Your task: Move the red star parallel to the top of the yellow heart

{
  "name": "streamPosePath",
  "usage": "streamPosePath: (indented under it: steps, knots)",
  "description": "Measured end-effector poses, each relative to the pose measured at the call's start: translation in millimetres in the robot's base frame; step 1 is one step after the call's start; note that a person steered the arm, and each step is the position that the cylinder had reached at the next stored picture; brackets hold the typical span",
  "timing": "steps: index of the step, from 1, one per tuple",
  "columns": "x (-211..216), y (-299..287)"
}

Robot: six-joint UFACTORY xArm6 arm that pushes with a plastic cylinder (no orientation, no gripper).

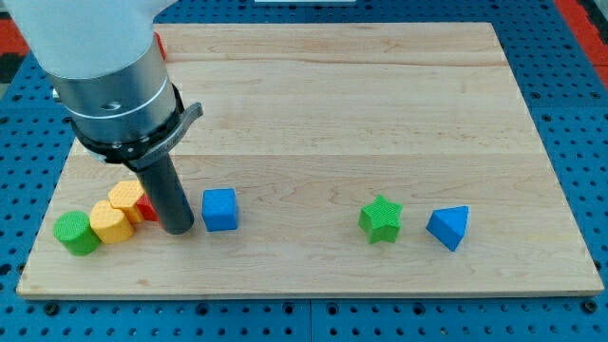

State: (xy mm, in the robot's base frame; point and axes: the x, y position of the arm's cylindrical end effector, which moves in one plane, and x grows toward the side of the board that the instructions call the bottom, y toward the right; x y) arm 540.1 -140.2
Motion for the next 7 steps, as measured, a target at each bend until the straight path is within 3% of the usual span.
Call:
streamPosePath:
  steps: [2,7]
  knots:
    - [5.8,-18.4]
    - [-129.2,-114.0]
